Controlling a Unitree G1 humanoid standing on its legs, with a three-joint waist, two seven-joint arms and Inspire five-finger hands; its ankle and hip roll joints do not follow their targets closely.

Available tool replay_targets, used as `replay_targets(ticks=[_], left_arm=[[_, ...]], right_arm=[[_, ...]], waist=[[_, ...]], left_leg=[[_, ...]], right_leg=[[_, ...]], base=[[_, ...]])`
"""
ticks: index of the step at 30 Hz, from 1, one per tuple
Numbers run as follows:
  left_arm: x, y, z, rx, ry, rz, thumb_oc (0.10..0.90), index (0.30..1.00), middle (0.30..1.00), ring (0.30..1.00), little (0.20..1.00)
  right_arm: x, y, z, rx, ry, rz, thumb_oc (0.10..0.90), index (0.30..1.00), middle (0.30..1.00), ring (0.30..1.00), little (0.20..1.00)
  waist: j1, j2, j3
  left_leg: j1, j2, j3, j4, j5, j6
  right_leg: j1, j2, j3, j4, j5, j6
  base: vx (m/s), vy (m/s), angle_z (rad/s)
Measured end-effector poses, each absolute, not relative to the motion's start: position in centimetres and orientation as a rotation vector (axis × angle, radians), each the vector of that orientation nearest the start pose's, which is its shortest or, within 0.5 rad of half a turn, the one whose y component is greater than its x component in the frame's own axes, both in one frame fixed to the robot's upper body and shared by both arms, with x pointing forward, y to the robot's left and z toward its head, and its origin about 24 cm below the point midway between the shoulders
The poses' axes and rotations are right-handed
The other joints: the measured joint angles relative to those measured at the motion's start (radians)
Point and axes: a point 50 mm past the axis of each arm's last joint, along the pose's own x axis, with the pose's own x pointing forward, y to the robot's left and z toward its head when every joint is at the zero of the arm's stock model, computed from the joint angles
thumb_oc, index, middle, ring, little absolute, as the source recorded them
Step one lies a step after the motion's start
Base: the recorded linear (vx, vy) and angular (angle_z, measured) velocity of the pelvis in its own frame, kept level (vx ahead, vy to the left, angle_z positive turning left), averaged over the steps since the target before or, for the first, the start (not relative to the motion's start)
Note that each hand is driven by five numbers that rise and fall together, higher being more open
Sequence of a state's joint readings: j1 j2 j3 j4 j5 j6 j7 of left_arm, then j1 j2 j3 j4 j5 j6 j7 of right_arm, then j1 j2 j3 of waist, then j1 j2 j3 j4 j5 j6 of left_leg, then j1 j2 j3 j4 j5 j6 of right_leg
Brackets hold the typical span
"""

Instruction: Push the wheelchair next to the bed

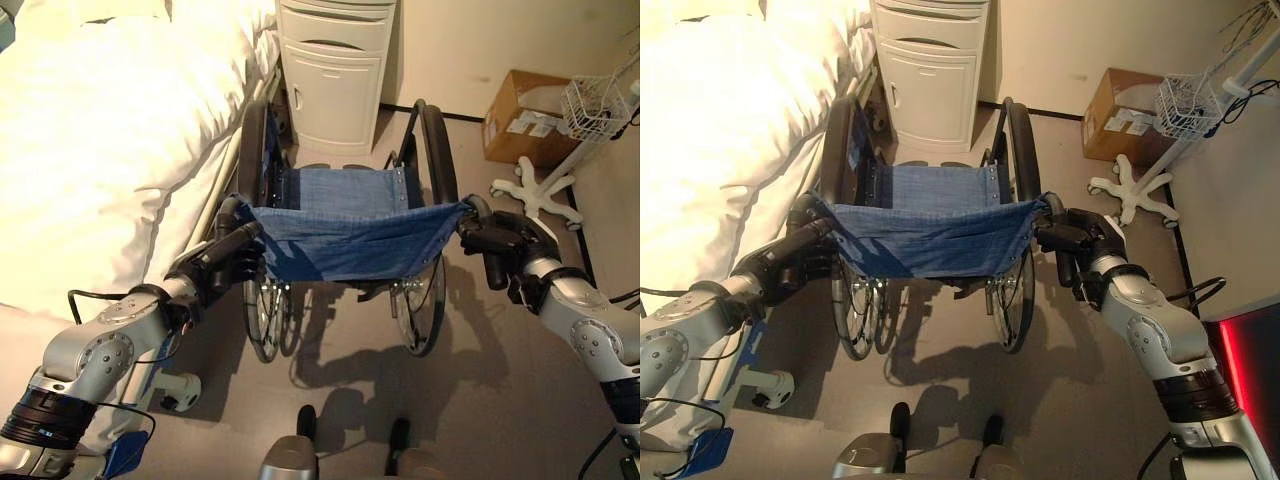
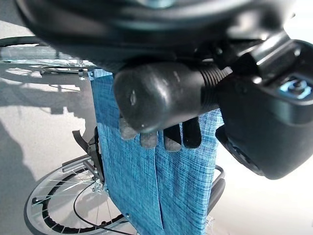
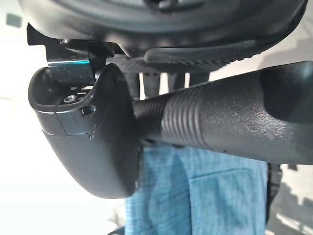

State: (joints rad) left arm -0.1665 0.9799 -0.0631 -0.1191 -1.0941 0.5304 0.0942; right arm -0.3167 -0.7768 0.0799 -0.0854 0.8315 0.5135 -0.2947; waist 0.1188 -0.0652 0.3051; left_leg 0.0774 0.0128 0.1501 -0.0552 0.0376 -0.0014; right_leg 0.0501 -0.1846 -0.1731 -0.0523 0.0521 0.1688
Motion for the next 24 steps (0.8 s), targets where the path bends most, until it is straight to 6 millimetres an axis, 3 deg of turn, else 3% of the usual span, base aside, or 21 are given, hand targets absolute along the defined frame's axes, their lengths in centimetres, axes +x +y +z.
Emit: replay_targets(ticks=[6,7,8,9,24], left_arm=[[26.7,26.2,12.6,-0.034,0.374,-0.115,0.4,0.3,0.3,0.3,0.3],[26.7,26.2,12.6,-0.032,0.375,-0.112,0.4,0.3,0.3,0.3,0.3],[26.7,26.2,12.5,-0.031,0.376,-0.111,0.452,0.378,0.378,0.378,0.378],[26.7,26.2,12.5,-0.031,0.376,-0.111,0.8,0.9,0.9,0.9,0.9],[26.3,26.5,12.1,0.02,0.376,-0.068,0.8,0.9,0.9,0.9,0.9]], right_arm=[[29.7,-24.5,13.5,-0.047,0.21,-0.082,0.411,0.316,0.316,0.316,0.316],[29.6,-24.5,13.5,-0.048,0.212,-0.082,0.565,0.547,0.547,0.547,0.547],[29.6,-24.5,13.4,-0.048,0.213,-0.082,0.667,0.7,0.7,0.7,0.7],[29.6,-24.5,13.4,-0.047,0.214,-0.082,0.8,0.9,0.9,0.9,0.9],[28.3,-23.2,12.7,-0.042,0.214,-0.012,0.8,0.9,0.9,0.9,0.9]], waist=[[0.006,-0.001,-0.001],[0.006,-0.002,-0.001],[0.007,-0.002,-0.002],[0.007,-0.004,-0.002],[-0.013,-0.018,-0.016]], left_leg=[[0.001,0.005,-0.006,0.0,0.003,-0.006],[0.002,0.005,-0.006,0.0,0.003,-0.006],[0.003,0.005,-0.005,0.0,0.003,-0.006],[0.003,0.005,-0.005,0.0,0.003,-0.006],[0.018,0.006,-0.002,-0.006,0.005,-0.008]], right_leg=[[0.014,0.008,0.003,-0.02,0.004,0.001],[0.015,0.008,0.002,-0.021,0.005,0.001],[0.017,0.008,0.003,-0.022,0.007,0.002],[0.02,0.008,0.002,-0.028,0.011,0.002],[0.034,0.009,0.002,-0.035,0.016,0.001]], base=[[0.02,-0.068,0.02],[0.02,-0.058,-0.02],[0.01,-0.054,-0.01],[0.01,-0.042,-0.01],[0.0,-0.012,-0.01]])
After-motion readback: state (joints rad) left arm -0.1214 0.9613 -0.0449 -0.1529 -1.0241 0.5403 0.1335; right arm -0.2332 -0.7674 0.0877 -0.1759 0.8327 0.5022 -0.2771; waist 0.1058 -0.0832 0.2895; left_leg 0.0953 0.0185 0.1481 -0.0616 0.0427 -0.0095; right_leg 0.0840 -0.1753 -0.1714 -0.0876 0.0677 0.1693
